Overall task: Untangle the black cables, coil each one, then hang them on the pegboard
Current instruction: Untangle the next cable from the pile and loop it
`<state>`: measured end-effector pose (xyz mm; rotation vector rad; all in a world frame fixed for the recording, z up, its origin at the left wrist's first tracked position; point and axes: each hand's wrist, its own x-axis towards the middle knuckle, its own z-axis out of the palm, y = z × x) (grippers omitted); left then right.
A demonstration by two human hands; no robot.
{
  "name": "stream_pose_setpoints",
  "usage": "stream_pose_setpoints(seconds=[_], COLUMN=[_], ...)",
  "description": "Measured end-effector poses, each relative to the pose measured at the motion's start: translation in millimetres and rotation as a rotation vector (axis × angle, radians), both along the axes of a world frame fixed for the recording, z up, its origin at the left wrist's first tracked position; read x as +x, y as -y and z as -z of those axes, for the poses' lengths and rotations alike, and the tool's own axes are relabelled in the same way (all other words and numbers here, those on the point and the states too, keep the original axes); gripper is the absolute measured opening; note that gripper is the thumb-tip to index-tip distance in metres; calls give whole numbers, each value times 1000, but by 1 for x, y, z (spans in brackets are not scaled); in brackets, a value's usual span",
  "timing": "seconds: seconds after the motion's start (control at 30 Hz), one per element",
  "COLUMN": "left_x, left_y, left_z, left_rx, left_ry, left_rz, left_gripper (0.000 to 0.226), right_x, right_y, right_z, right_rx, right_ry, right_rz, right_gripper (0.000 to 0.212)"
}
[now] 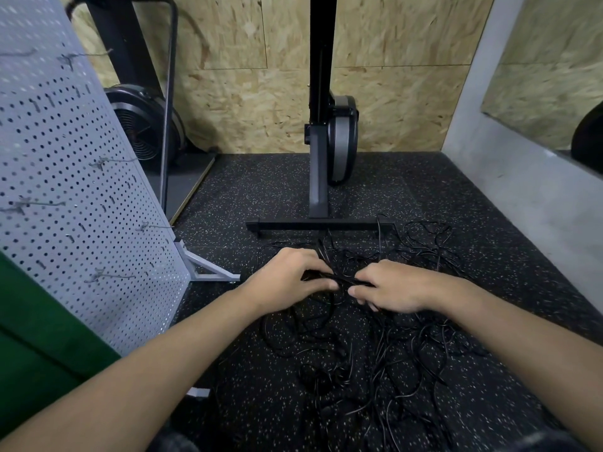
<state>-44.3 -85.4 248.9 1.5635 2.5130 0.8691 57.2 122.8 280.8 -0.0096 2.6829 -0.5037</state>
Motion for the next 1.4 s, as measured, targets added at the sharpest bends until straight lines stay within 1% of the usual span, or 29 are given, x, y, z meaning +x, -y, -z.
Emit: stream_pose_setpoints(seconds=[0.07, 0.1, 0.17, 0.2, 0.27, 0.37, 0.5, 0.57, 0.67, 0.73, 0.8, 0.87, 0.93, 1.0, 1.1, 1.27, 1.33, 1.4], left_x=[-4, -6, -6, -6, -8, -11, -10, -10, -12, -13, -14, -15, -19, -25, -24, -17, -16, -18], left_y=[4, 6, 7, 9, 13, 17, 13, 11, 7, 5, 4, 5, 7, 9, 11, 9, 10, 12], left_z=[-3, -4, -4, -4, -5, 1, 13, 16, 17, 18, 19, 21, 24, 29, 35, 38, 37, 37], left_rx=[-54, -63, -7, 48, 149, 240, 243, 287, 371, 395, 399, 380, 341, 230, 61, -119, -103, -112], left_ry=[39, 35, 23, 44, 173, 411, 566, 629, 725, 791, 897, 1014, 1093, 1104, 1159, 1091, 1086, 1027], left_rz=[44, 53, 24, -27, -164, -310, -441, -494, -570, -601, -637, -691, -765, -814, -802, -733, -733, -714], left_gripper=[35, 34, 24, 19, 13, 13, 18, 20, 22, 20, 17, 14, 14, 16, 22, 28, 26, 32], right_x=[1, 1, 2, 3, 5, 5, 5, 5, 5, 6, 7, 7, 6, 5, 4, 4, 6, 8], right_y=[-3, -6, -11, -14, -21, -28, -30, -31, -32, -32, -30, -30, -31, -32, -34, -38, -37, -35], right_z=[-3, -3, -1, 1, 7, 13, 12, 12, 12, 10, 7, 5, 3, 1, 2, 3, 2, 2], right_rx=[19, 22, 18, 6, -51, -132, -225, -271, -267, -240, -203, -184, -234, -278, -268, -348, -402, -425], right_ry=[8, 12, 21, 23, 46, 79, 77, 109, 144, 151, 137, 107, 76, 45, 3, 12, 43, 66], right_rz=[15, 25, 43, 54, 81, 107, 140, 178, 195, 175, 148, 128, 130, 137, 162, 224, 243, 254], right_gripper=[35, 35, 36, 35, 32, 27, 27, 28, 29, 30, 31, 33, 34, 34, 34, 35, 35, 35])
